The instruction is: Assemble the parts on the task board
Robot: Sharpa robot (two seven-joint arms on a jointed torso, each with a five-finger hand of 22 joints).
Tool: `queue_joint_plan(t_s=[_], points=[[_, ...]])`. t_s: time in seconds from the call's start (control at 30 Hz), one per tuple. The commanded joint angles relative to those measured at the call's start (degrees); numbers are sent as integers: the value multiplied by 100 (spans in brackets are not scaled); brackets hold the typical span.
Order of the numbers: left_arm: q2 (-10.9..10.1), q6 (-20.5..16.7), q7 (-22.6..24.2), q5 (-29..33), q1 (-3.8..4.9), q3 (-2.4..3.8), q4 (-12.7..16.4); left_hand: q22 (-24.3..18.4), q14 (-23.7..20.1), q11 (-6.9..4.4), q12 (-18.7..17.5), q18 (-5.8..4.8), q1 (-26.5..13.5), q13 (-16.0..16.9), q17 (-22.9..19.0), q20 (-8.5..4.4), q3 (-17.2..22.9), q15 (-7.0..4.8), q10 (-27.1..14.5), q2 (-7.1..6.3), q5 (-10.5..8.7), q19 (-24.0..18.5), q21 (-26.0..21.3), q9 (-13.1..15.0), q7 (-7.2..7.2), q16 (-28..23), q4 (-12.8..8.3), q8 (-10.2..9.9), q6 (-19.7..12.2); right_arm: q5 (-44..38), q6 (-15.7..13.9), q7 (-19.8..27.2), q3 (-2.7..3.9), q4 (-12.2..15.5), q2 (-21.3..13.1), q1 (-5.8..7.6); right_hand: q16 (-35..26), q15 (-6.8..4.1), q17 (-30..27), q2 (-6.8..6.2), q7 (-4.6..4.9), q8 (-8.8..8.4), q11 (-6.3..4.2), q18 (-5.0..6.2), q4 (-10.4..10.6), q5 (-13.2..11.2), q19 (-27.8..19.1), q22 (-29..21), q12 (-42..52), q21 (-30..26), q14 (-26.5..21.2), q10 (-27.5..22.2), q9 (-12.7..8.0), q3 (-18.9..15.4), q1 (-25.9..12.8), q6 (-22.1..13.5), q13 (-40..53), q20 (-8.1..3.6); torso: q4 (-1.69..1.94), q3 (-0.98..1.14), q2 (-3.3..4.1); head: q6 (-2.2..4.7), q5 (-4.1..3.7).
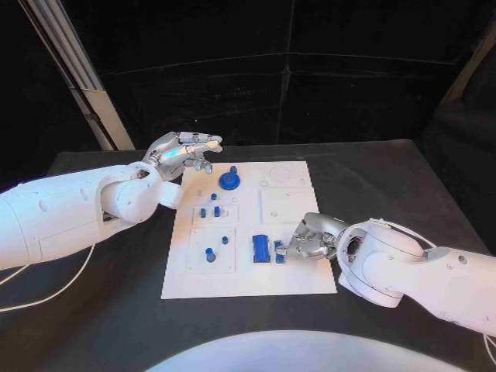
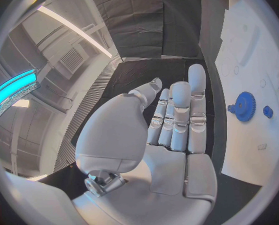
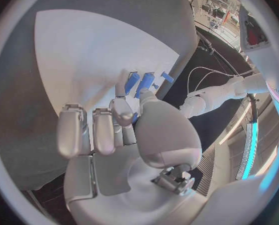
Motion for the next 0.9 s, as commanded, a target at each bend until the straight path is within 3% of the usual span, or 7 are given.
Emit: queue_joint_plan(t_s=[0.03,0.27,0.9], points=[[5,68,14,13,8,4,1,-10,-26,10,19,79,4,1,-9,9,-42,7,-32,35,34,-16,-23,-7,7,-3,-2,25,-46,-53,235,63,1,16,-6,6,-31,-39,-3,-30,18,29,-29,-49,-124,-20,-28,71,-29,-34,335,14,17,-22,221,6,8,-32,1,-1,3,3,2],[9,64,7,13,8,4,-2,-10,-26,10,19,79,4,1,-9,9,-42,7,-32,35,34,-16,-23,-7,7,-3,-2,25,-46,-60,309,101,1,14,12,6,-37,-32,-7,-39,28,25,-18,-48,-231,-197,-31,69,-39,-40,334,10,42,-105,416,-10,16,-26,7,-4,4,-3,-5],[10,61,-8,13,8,4,-6,-10,-26,10,19,79,4,1,-9,9,-42,7,-32,35,34,-16,-23,-7,7,-3,-2,25,-46,-64,373,99,1,-138,91,6,-33,-31,-1,69,26,26,-19,-47,-221,-204,-32,69,-38,-42,336,14,60,-149,461,-12,25,-22,7,-1,5,-9,5]])
